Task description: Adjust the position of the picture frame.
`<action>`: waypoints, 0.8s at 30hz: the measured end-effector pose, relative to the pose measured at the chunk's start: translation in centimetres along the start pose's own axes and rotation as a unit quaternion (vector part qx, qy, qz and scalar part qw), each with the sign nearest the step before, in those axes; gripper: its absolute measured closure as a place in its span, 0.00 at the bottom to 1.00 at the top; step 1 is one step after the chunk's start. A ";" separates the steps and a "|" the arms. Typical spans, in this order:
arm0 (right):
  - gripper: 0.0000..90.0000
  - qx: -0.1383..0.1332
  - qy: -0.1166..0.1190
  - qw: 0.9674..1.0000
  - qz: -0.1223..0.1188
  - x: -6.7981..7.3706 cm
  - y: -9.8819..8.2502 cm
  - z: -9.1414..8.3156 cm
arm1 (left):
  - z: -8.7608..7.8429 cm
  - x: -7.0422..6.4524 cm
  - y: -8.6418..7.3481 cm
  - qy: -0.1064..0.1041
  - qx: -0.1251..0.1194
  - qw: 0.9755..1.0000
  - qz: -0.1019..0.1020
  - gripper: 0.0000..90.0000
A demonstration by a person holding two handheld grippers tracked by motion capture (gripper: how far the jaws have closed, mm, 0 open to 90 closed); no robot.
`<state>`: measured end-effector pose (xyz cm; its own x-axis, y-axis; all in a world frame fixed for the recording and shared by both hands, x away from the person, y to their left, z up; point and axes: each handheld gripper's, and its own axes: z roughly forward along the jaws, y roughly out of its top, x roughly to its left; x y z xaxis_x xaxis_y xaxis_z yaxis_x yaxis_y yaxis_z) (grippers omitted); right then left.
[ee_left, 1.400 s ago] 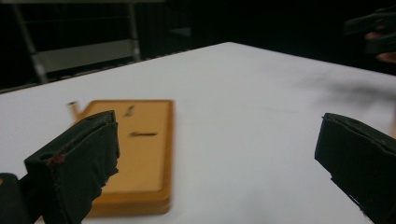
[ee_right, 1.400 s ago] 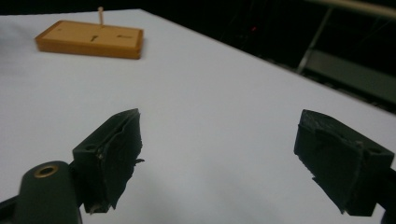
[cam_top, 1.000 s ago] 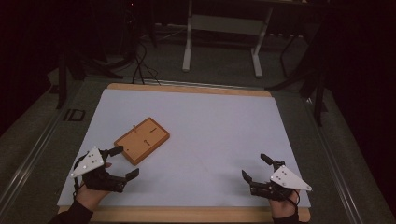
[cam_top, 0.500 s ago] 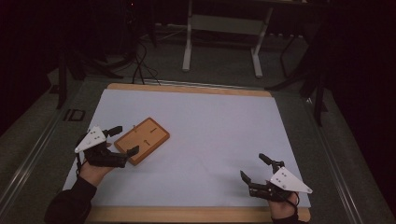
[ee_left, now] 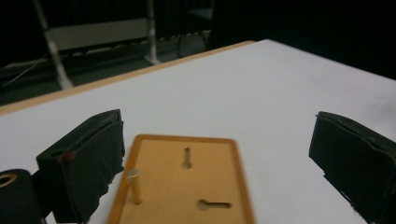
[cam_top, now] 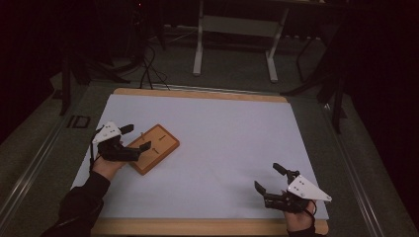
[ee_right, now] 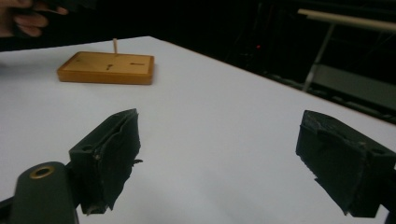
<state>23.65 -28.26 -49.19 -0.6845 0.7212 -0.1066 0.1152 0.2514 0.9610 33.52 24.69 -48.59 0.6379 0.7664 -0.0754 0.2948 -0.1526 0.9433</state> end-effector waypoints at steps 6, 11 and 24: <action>0.15 0.001 0.006 1.000 -0.009 0.3 0.0 0.1 | 1.8 0.9 -0.8 0.031 0.033 0.999 -0.005 0.13; 0.15 0.000 0.009 1.000 -0.011 0.3 0.0 0.1 | 3.0 1.6 -1.9 0.062 0.067 0.996 -0.012 0.18; 0.15 0.006 0.017 1.000 -0.010 0.3 -0.2 0.2 | 4.8 2.6 -3.5 0.116 0.122 0.985 -0.024 0.59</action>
<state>23.58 -28.00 -49.45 -0.7114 0.6931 -0.1161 0.1095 0.2725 0.9559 37.61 24.21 -53.65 0.4472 0.8943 -0.0162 0.5014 -0.2357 0.8325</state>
